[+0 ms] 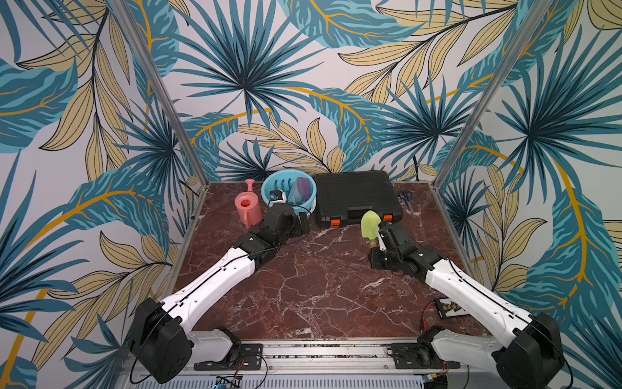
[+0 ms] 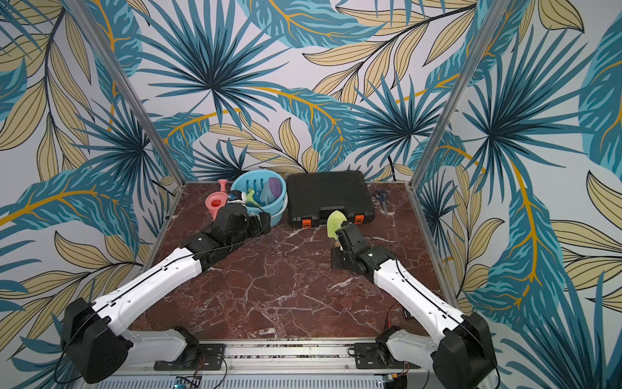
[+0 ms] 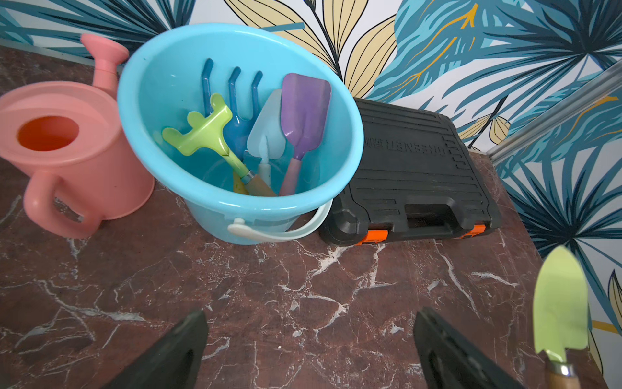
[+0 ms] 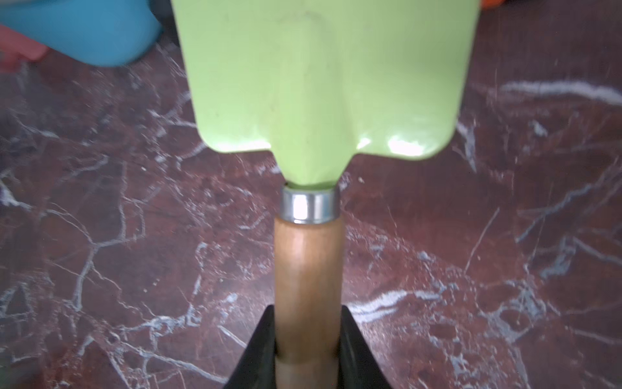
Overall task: Organize the gardening tools
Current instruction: Pick up the gardening tool from the center of the board.
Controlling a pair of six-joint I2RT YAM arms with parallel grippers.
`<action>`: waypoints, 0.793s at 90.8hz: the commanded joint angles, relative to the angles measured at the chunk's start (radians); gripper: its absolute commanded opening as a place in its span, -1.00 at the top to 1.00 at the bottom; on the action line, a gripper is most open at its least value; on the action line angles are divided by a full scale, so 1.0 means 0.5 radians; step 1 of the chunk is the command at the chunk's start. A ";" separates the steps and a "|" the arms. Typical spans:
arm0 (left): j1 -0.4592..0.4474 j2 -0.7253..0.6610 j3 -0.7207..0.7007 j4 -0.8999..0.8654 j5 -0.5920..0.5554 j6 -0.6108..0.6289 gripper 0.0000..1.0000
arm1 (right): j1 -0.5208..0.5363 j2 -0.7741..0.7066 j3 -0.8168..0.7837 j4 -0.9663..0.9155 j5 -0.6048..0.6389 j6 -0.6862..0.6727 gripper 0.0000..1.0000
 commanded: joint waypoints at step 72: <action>0.215 0.117 0.222 0.258 1.144 0.038 -0.03 | 0.316 0.426 0.633 0.205 -0.422 -0.589 0.98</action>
